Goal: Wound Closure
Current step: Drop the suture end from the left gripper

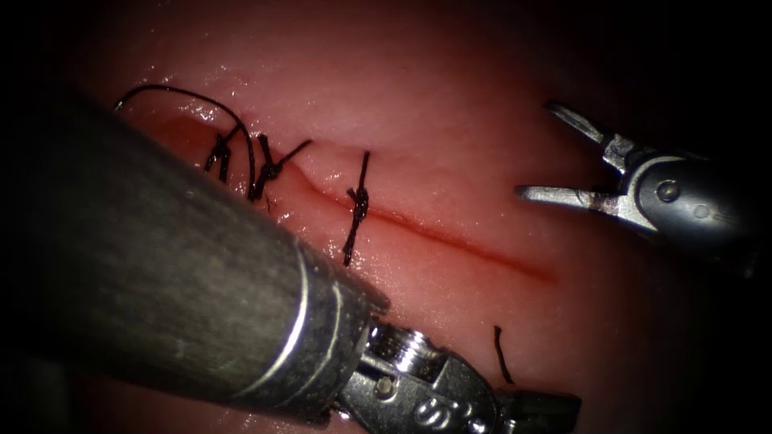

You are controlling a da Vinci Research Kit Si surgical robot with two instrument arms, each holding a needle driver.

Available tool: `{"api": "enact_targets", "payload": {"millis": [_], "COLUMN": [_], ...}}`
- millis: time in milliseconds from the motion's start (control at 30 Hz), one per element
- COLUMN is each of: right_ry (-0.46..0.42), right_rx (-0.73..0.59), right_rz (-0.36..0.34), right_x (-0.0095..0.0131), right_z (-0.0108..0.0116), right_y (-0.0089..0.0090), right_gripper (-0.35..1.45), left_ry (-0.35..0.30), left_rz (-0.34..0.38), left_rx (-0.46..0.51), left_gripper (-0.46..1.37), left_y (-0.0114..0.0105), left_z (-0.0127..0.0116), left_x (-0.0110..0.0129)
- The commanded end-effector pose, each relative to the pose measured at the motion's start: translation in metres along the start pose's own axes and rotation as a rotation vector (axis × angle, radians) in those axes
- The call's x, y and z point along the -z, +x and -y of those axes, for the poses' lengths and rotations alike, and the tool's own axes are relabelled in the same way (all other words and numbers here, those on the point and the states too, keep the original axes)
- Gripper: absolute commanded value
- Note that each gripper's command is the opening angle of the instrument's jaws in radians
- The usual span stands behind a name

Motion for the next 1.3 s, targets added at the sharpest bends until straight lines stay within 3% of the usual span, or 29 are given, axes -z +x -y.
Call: {"api": "enact_targets", "payload": {"millis": [33, 300, 400, 433, 500, 633, 1067, 1300], "right_ry": [0.003, 0.004, 0.004, 0.003, 0.005, 0.005, 0.005, 0.008], "right_rx": [0.002, 0.004, 0.004, 0.004, 0.005, 0.006, 0.006, 0.007], "right_rz": [-0.001, 0.000, 0.000, 0.000, 0.003, 0.002, 0.002, 0.007], "right_x": [-0.0001, -0.0001, -0.0001, -0.0001, 0.0000, 0.0000, 0.0000, 0.0000], "right_z": [0.0001, 0.0004, 0.0005, 0.0005, 0.0006, 0.0007, 0.0008, 0.0009], "right_y": [-0.0001, -0.0002, -0.0001, -0.0001, -0.0001, -0.0002, -0.0002, -0.0002], "right_gripper": [1.24, 1.24, 1.24, 1.24, 1.24, 1.24, 1.24, 1.24], "left_ry": [-0.019, -0.056, -0.041, -0.024, -0.006, 0.029, -0.026, -0.031], "left_rz": [-0.005, -0.008, 0.000, 0.003, 0.011, 0.035, 0.171, 0.196], "left_rx": [0.020, 0.169, 0.214, 0.247, 0.264, 0.270, 0.300, 0.310], "left_gripper": [-0.35, -0.34, -0.01, 0.22, 0.46, 0.71, 0.76, 0.78], "left_y": [-0.0004, -0.0038, -0.0050, -0.0057, -0.0063, -0.0075, -0.0103, -0.0109], "left_z": [-0.0005, -0.0021, -0.0020, -0.0017, -0.0014, -0.0008, -0.0018, -0.0019], "left_x": [-0.0006, -0.0029, -0.0027, -0.0022, -0.0014, 0.0009, 0.0072, 0.0092]}}
